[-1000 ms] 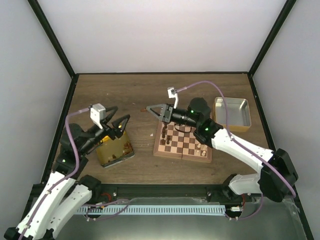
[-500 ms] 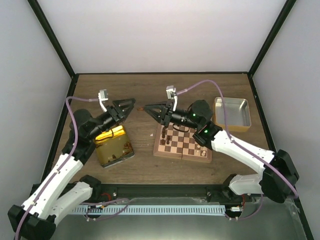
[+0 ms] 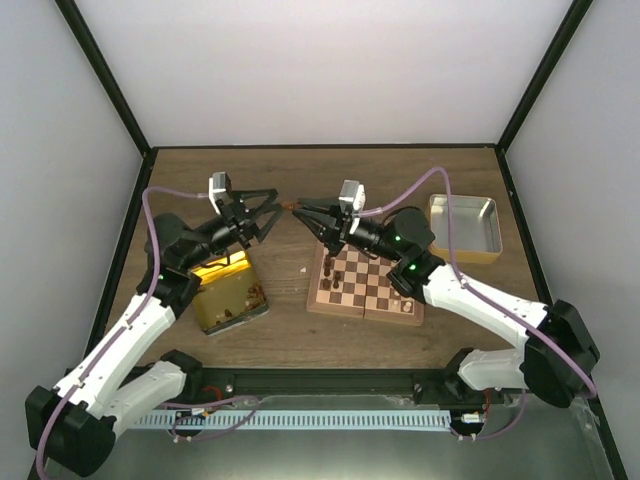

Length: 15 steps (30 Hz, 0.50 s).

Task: Set up the chess pieces on the board
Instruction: Place the chess piece on the chessboard.

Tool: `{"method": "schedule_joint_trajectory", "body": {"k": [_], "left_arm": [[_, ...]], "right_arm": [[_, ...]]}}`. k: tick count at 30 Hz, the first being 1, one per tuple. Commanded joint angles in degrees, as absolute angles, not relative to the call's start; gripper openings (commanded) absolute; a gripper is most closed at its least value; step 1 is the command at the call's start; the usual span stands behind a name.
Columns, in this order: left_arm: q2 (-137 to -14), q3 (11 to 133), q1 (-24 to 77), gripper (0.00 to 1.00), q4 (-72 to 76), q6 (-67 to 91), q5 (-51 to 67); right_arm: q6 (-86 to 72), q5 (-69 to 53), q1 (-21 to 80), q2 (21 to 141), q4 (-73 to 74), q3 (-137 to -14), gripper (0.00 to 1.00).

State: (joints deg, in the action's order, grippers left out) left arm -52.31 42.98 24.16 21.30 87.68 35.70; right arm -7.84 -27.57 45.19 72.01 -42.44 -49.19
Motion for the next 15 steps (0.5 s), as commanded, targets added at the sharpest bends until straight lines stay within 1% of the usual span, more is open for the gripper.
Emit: {"method": "schedule_joint_trajectory", "body": {"k": [1, 3, 6, 7, 11, 15], "left_arm": [[-51.13, 42.7, 24.08, 0.62, 30.01, 91.57, 37.85], [-51.34, 42.79, 24.08, 0.57, 30.14, 91.86, 38.36], [-52.21, 43.16, 24.08, 0.44, 30.82, 92.44, 40.04], [-52.33, 43.29, 24.08, 0.42, 30.76, 92.41, 40.46], [-52.75, 43.75, 24.06, 0.43, 27.71, 91.29, 40.75], [-53.95, 43.91, 24.08, 0.42, 31.44, 93.12, 41.07]], "right_arm": [[0.14, -27.96, 45.44, 73.23, -50.3, -47.69, 0.13], [0.51, -29.44, 45.52, 73.71, -51.84, -47.49, 0.13], [0.77, -29.52, 45.53, 74.57, -55.32, -46.54, 0.13], [0.91, -29.32, 45.53, 74.97, -56.11, -46.5, 0.14], [1.18, -29.56, 45.53, 76.72, -57.92, -48.05, 0.14], [1.76, -31.0, 45.61, 77.61, -57.14, -48.85, 0.14]]}}
